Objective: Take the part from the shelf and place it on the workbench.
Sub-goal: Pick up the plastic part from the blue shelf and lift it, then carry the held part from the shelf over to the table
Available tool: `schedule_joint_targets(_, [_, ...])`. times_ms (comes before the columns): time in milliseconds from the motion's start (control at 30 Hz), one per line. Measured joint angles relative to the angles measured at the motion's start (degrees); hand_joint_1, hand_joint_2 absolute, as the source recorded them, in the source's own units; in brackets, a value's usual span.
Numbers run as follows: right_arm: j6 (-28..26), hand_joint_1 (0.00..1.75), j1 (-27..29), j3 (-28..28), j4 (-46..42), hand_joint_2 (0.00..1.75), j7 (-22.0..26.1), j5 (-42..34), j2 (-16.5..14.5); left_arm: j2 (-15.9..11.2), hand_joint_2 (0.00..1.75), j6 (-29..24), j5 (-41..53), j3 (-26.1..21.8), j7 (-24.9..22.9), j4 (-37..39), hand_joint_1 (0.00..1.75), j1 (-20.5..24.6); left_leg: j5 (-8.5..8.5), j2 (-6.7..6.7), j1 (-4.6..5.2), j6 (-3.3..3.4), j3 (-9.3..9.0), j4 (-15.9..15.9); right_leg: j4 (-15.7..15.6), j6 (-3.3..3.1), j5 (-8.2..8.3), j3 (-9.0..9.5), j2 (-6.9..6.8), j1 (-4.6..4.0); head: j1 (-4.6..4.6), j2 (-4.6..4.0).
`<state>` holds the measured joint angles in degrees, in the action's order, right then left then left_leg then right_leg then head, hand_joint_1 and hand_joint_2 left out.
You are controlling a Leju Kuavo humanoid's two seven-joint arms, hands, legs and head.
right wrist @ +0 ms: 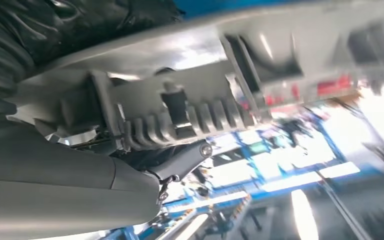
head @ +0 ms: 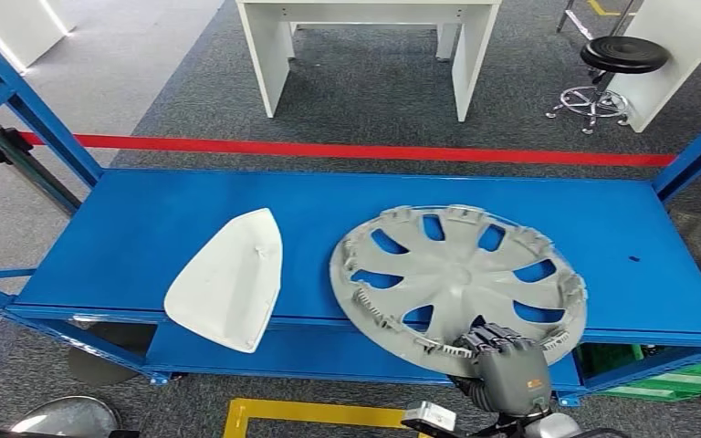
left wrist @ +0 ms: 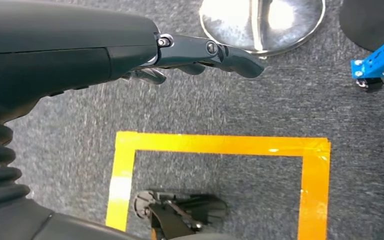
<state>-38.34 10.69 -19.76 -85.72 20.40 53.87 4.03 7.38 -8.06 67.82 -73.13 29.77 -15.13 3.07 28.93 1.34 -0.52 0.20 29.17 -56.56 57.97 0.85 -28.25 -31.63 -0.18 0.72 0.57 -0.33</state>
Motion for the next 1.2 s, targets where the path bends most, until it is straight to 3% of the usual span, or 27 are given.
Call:
schedule_joint_targets(400, [0.00,1.75,10.42,8.86,-21.06,1.75,18.76,-10.65,-10.43,0.59,0.00,2.03,-0.88,-1.50,2.72,0.00,0.00,-0.53,0.02,-0.04,0.03,-0.02,0.21,0.01,0.01,-0.01,-0.07,-0.13,-0.11,0.00,0.01,0.00])
schedule_joint_targets(800, [0.02,1.75,12.69,11.77,-32.12,1.75,19.49,-13.54,-14.45,0.95,0.00,3.39,-0.95,-2.05,4.51,0.00,0.00,-0.60,0.04,-0.04,0.03,-0.03,0.21,0.00,0.01,-0.01,-0.07,-0.16,-0.10,0.01,0.01,0.00])
schedule_joint_targets(1200, [0.07,1.75,13.26,12.47,-46.01,1.75,19.54,-25.61,-15.24,0.97,0.00,7.32,-0.37,-2.80,7.88,0.00,0.00,-0.81,0.06,-0.03,0.03,-0.03,0.22,0.01,0.00,0.00,-0.08,-0.17,-0.09,0.01,0.01,0.00])
